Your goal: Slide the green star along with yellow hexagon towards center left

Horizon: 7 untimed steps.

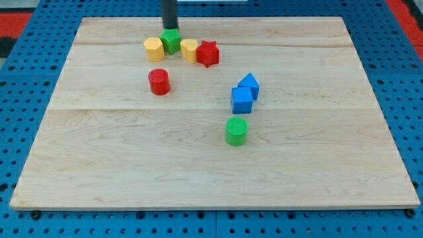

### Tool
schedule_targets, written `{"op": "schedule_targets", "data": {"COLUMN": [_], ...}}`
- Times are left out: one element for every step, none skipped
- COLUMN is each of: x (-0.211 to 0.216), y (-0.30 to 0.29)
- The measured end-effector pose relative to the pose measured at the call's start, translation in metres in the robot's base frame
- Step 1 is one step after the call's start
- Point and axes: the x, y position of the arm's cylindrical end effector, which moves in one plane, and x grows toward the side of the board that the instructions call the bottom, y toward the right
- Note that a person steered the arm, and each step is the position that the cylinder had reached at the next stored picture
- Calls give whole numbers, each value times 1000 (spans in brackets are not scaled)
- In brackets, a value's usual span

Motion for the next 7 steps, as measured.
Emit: {"op": "schedule_targets", "data": {"x": [0, -3, -3, -11, -15, -14, -9], "y": [-37, -40, -19, -1, 30, 59, 76]}}
